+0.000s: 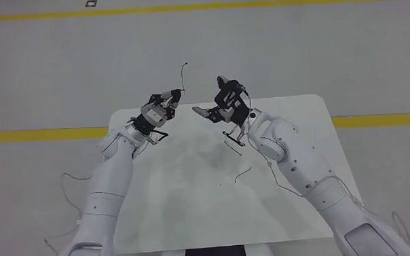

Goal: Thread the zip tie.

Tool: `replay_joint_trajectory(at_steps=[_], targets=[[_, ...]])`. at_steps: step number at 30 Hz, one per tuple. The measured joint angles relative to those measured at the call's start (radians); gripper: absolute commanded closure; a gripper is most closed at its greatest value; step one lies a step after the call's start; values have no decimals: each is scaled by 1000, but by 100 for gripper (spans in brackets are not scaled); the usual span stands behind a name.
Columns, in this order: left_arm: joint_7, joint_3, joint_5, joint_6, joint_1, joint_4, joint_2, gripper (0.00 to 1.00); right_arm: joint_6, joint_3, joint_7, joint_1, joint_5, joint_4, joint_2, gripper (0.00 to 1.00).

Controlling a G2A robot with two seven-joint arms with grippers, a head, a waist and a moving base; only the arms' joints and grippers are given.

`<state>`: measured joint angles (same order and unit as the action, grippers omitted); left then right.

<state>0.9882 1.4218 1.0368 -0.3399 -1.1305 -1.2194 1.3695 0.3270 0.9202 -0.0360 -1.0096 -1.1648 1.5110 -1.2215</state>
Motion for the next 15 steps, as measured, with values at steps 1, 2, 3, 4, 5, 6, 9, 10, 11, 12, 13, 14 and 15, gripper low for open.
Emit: replay_joint_trajectory(at_steps=[1,2,3,4,5,6,9,10,11,12,13,14,15], targets=[[-6,-10,17,0,0,-1,-6,100,-4,-2,10,-1,-5,-4,-2,0],[-14,-17,25,0,3,-10,-14,100,-7,-3,16,-2,-7,-7,-3,0],[-16,-18,22,0,4,-14,-17,100,-8,-3,17,-2,-6,-8,-3,0],[-17,-18,19,0,5,-15,-18,100,-8,-3,17,-2,-6,-8,-3,0],[-17,-18,16,0,5,-15,-18,100,-8,-3,16,-2,-5,-7,-3,0],[-16,-18,16,0,5,-15,-18,100,-8,-3,16,-2,-5,-7,-3,0],[-19,-18,19,0,3,-15,-17,100,-8,-3,17,-3,-5,-6,-3,0],[-30,-20,27,0,0,-17,-17,100,-11,-2,22,-8,-3,-4,-3,0],[-51,-26,45,0,-5,-19,-16,100,-15,1,33,-15,1,-2,-4,0],[-64,-32,66,0,-8,-18,-16,100,-17,2,40,-19,-2,0,-5,0],[-74,-40,95,0,-12,-15,-15,100,-21,3,47,-20,-14,1,-5,0],[-87,-53,135,0,-13,-12,-16,100,-26,4,56,-21,-31,2,-6,0],[-95,-63,162,0,-14,-11,-17,100,-30,4,64,-22,-39,2,-7,0]])
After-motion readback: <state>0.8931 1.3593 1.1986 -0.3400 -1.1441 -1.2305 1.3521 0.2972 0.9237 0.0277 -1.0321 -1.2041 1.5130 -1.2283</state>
